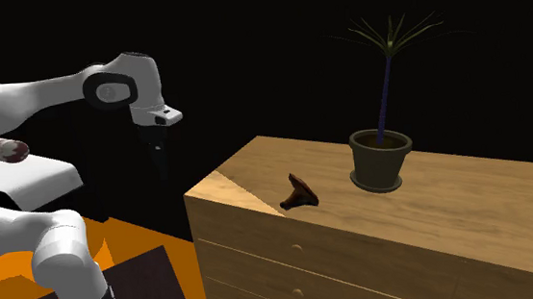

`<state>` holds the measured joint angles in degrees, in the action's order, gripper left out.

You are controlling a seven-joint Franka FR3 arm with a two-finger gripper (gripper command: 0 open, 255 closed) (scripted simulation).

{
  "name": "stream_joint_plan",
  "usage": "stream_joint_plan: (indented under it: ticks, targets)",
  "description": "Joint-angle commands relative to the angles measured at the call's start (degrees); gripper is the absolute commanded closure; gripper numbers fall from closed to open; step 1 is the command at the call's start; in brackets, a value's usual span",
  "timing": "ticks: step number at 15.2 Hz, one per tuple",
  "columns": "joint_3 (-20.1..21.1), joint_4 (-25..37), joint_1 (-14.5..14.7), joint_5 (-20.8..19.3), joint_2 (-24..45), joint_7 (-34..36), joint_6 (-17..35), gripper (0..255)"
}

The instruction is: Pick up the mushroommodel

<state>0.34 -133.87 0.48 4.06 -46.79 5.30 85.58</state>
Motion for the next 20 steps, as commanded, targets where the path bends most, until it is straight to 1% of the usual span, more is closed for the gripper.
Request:
stream_joint_plan:
  ticks: [1,6,10,15,20]
  targets:
    - [0.00,0.00,0.00,0.00,0.00,0.00,0.00,0]
    - [-1.99,-0.18,-1.63,-3.81,5.84,-2.87,8.73,0]
    - [-3.56,0.91,-2.93,-6.40,11.27,-4.77,15.45,0]
    - [-5.53,3.81,-4.37,-9.07,18.76,-6.76,23.19,0]
    - [-7.43,8.39,-5.61,-11.00,26.76,-8.51,29.93,0]
